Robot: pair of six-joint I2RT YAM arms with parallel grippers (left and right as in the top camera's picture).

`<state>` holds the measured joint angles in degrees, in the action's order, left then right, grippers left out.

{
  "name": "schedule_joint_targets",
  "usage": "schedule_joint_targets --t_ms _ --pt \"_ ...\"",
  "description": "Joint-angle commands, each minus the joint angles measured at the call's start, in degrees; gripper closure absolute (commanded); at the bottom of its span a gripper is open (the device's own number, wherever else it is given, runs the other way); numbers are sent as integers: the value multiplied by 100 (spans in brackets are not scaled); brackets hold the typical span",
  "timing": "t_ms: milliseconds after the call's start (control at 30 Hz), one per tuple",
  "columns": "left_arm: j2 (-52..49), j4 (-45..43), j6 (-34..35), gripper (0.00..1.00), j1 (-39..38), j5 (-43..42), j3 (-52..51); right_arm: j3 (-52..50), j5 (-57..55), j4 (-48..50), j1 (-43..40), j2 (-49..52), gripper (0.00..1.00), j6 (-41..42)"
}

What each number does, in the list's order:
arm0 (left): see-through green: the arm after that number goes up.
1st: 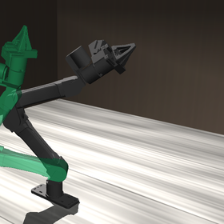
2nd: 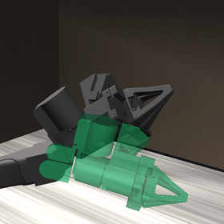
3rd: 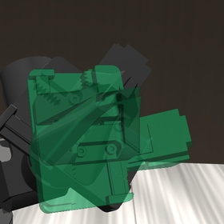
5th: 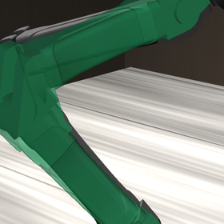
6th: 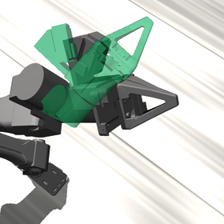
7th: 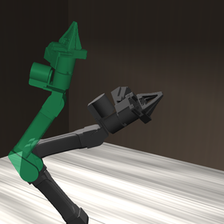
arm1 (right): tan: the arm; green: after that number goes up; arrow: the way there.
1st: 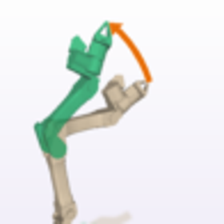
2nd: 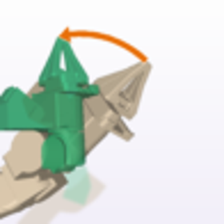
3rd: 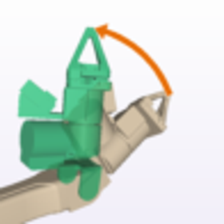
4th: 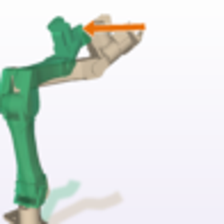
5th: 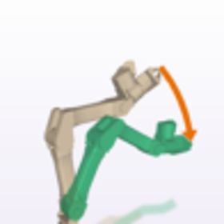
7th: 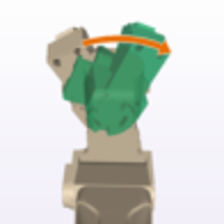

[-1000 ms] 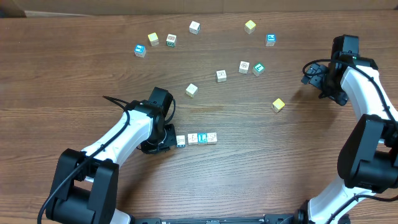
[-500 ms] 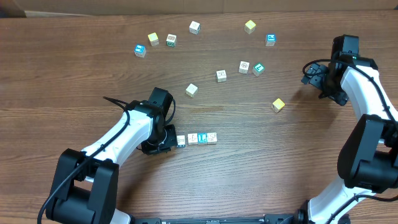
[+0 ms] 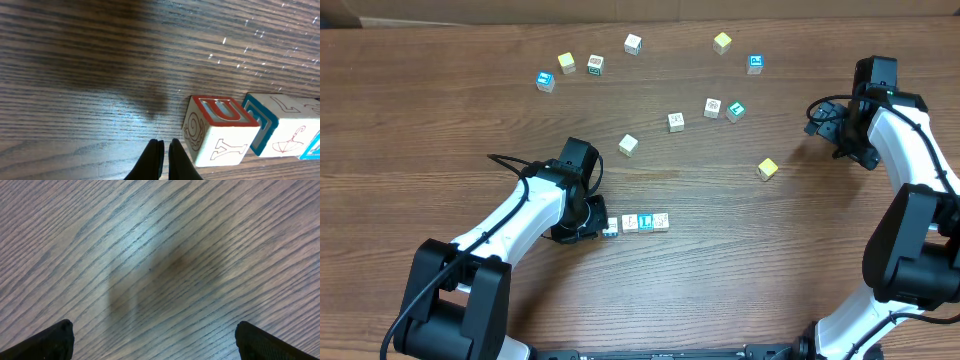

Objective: Form a horizontal line

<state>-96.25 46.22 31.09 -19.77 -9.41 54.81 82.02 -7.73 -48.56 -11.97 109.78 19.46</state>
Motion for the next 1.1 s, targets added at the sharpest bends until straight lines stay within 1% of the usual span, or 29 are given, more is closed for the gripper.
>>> schedule_joint_targets --t_ms 0,400,767,1067 --pt "-13 -87 -111 96 31 -76 129 120 -20 28 0 -122 0 -4" --pt "-13 -212 -109 96 31 -118 129 120 -20 28 0 -122 0 -4" --pt "-13 -533 -17 95 31 -273 129 120 -20 28 0 -122 0 -4" --pt "-13 -503 9 96 31 -267 129 120 -20 28 0 -122 0 -4"
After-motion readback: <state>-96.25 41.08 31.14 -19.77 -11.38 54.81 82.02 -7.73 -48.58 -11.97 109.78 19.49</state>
